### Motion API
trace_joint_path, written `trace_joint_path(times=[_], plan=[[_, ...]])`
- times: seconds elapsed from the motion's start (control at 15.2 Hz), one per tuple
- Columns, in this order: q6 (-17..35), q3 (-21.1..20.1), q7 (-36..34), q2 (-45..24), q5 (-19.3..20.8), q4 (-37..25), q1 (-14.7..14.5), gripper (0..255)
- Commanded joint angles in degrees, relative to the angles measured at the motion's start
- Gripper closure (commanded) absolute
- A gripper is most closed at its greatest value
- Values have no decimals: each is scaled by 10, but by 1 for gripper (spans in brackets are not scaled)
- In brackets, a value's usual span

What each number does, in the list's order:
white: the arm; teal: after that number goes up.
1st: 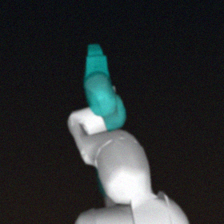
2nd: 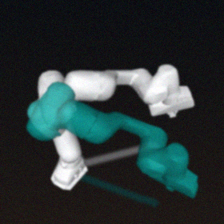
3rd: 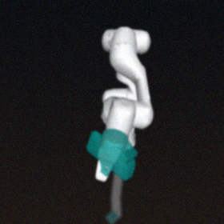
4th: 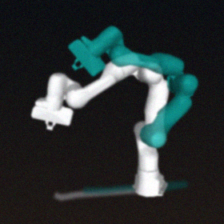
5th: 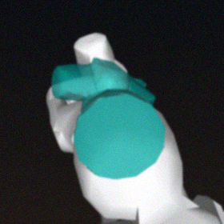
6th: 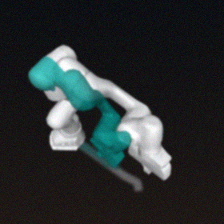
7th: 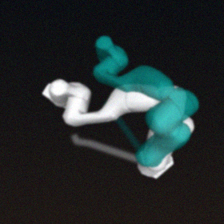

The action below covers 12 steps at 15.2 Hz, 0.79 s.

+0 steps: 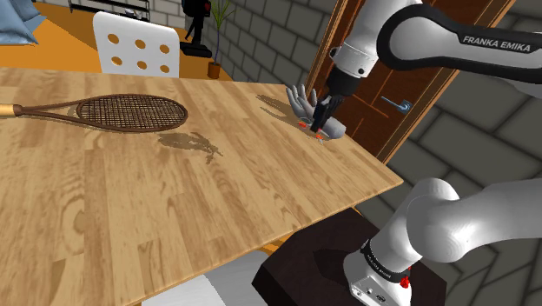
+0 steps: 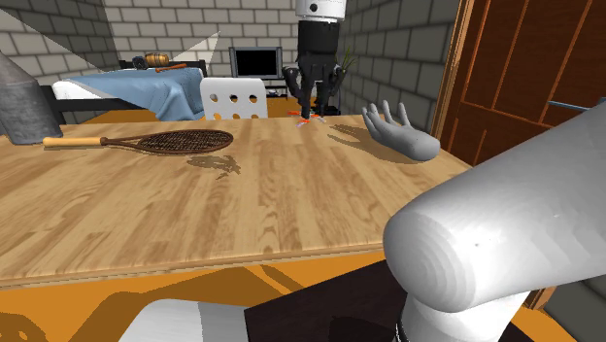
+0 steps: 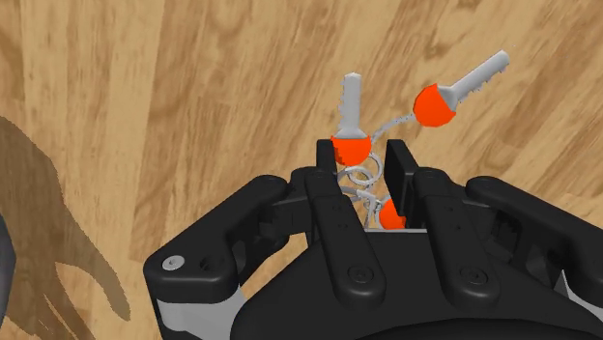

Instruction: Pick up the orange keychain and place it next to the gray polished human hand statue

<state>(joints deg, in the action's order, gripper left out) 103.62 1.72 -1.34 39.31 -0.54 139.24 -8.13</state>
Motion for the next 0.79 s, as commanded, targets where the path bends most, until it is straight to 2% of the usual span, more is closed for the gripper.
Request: trace_joint_path(times=[0.0,0.73], plan=[[4,24,28,-8,13,-3,11,255],[21,153,180,-110,60,-91,55,255]])
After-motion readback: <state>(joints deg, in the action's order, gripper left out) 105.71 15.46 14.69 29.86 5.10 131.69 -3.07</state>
